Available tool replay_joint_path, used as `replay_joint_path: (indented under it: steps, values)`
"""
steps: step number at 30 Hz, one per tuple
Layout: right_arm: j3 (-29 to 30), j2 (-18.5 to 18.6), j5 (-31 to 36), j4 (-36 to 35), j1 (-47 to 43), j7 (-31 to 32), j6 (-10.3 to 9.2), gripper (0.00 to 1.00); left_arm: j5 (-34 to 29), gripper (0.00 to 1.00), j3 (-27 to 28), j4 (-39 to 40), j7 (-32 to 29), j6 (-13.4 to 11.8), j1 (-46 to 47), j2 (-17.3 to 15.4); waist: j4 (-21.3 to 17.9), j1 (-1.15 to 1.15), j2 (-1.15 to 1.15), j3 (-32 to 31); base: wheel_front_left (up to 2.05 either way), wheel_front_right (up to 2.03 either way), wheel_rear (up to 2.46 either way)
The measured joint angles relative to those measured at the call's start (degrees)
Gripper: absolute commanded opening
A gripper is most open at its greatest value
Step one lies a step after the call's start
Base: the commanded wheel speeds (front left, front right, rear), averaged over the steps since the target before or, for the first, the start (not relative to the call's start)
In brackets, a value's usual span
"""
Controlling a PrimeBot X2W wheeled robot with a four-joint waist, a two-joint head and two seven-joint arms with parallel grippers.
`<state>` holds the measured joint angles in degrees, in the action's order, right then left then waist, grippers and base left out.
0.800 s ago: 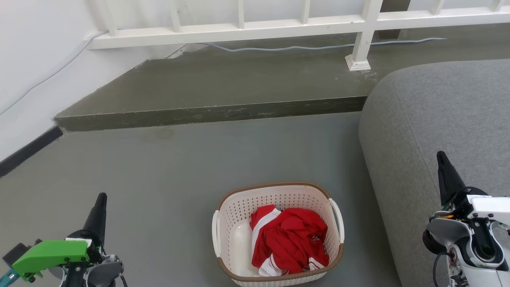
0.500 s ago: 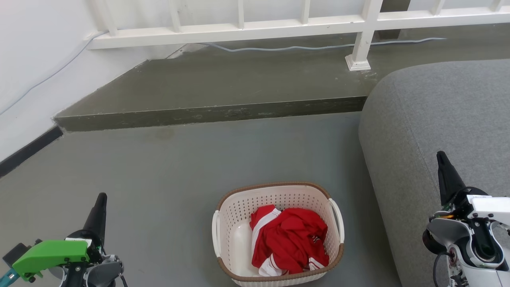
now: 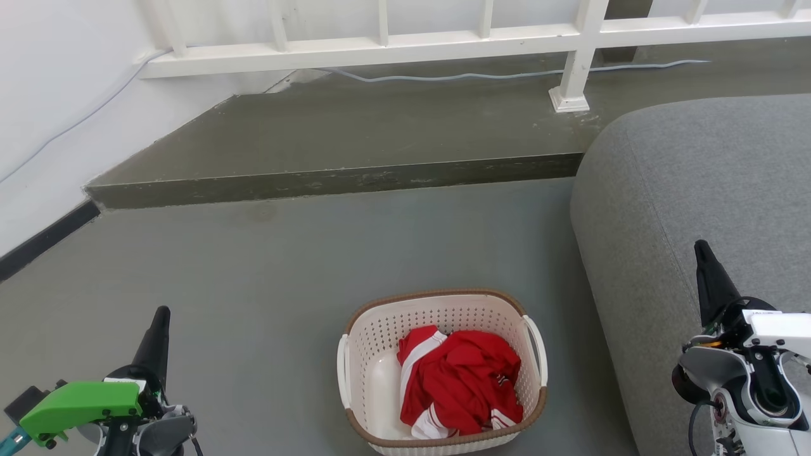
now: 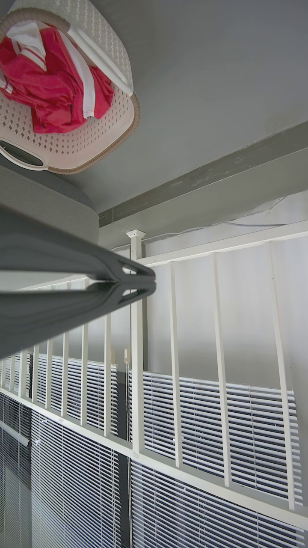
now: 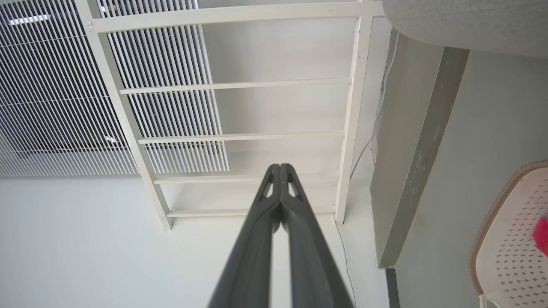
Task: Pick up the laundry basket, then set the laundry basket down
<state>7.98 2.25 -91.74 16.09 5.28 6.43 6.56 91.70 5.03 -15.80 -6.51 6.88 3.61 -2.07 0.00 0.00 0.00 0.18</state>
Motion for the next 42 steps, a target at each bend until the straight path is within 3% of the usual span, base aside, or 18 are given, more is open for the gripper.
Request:
replay_joint_path:
  steps: [28,29,30,31,42]
  values:
    - [-0.01,0.00,0.00,0.00,0.00,0.00,0.00,0.00,0.00,0.00,-0.01,0.00,0.00,0.00,0.00,0.00,0.00,0.00,0.00,0.00,0.00,0.00,0.00]
    - [0.00,-0.13,0.01,0.48,-0.07,0.00,-0.08,1.00,-0.01,1.00,-0.01,-0.44,0.01,-0.03,-0.14,0.12,0.00,0.00,0.00,0.00,0.00,0.00,0.00]
    - [0.00,-0.41,0.01,1.10,-0.36,0.00,-0.09,0.00,-0.01,0.00,-0.01,-1.11,0.01,-0.10,-0.42,0.36,0.00,0.00,0.00,0.00,0.00,0.00,0.00]
    - [0.00,-0.41,0.01,1.10,-0.36,0.00,-0.09,1.00,-0.01,1.00,-0.01,-1.11,0.01,-0.10,-0.42,0.36,0.00,0.00,0.00,0.00,0.00,0.00,0.00]
    - [-1.07,-1.21,-0.01,1.38,-2.23,-0.57,-0.10,1.00,-0.03,1.00,-1.01,-1.88,1.05,-0.12,-1.60,1.16,0.03,0.00,0.00,0.07,0.00,0.00,0.00]
